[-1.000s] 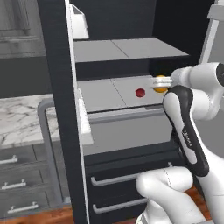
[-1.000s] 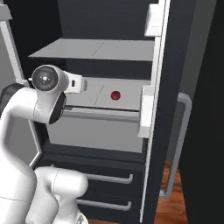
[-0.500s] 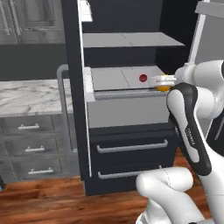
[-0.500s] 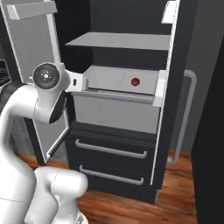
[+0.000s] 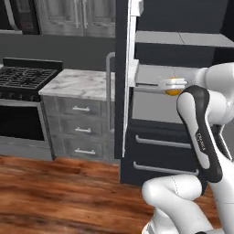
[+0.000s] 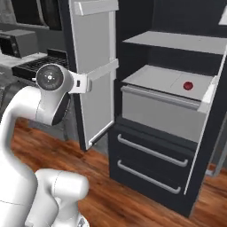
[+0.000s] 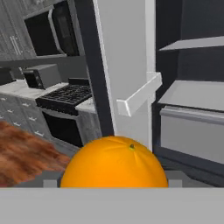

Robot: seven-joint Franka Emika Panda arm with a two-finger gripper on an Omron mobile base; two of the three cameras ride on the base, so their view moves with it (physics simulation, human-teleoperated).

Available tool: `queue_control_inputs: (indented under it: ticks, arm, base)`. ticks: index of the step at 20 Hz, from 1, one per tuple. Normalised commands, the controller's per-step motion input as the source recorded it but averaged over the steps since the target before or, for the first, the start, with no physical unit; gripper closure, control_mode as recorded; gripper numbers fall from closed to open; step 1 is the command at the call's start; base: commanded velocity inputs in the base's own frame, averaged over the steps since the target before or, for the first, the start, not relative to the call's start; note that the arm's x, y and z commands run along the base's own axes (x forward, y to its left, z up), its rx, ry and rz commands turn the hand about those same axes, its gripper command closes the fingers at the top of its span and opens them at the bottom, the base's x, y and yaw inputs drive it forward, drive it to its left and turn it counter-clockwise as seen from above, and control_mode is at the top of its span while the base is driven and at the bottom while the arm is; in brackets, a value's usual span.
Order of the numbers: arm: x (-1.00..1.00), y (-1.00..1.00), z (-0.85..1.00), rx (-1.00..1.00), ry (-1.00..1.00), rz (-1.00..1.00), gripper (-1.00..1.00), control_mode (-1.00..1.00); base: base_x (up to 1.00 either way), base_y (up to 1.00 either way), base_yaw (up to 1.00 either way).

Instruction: Retrieve the orange and pear from the fridge and place them into the bowl on the dining table.

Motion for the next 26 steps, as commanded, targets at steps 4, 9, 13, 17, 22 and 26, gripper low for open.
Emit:
queue_control_inputs:
  ticks: [4, 9, 13, 17, 22, 26]
  arm:
    - [0.00, 0.00, 0.00, 0.00, 0.00, 0.00, 1.00, 1.00]
    - [0.00, 0.00, 0.00, 0.00, 0.00, 0.00, 1.00, 1.00]
    - [0.00, 0.00, 0.00, 0.00, 0.00, 0.00, 1.00, 1.00]
    - [0.00, 0.00, 0.00, 0.00, 0.00, 0.00, 1.00, 1.00]
    - [0.00, 0.00, 0.00, 0.00, 0.00, 0.00, 1.00, 1.00]
    - [0.00, 0.00, 0.00, 0.00, 0.00, 0.00, 1.00, 1.00]
  base:
    - [-0.36, 0.21, 0.59]
    - [-0.07, 0.34, 0.62]
    - [0.02, 0.52, 0.62]
    - [0.21, 0.49, 0.57]
    - [0.36, 0.38, 0.48]
    - [0.40, 0.22, 0.41]
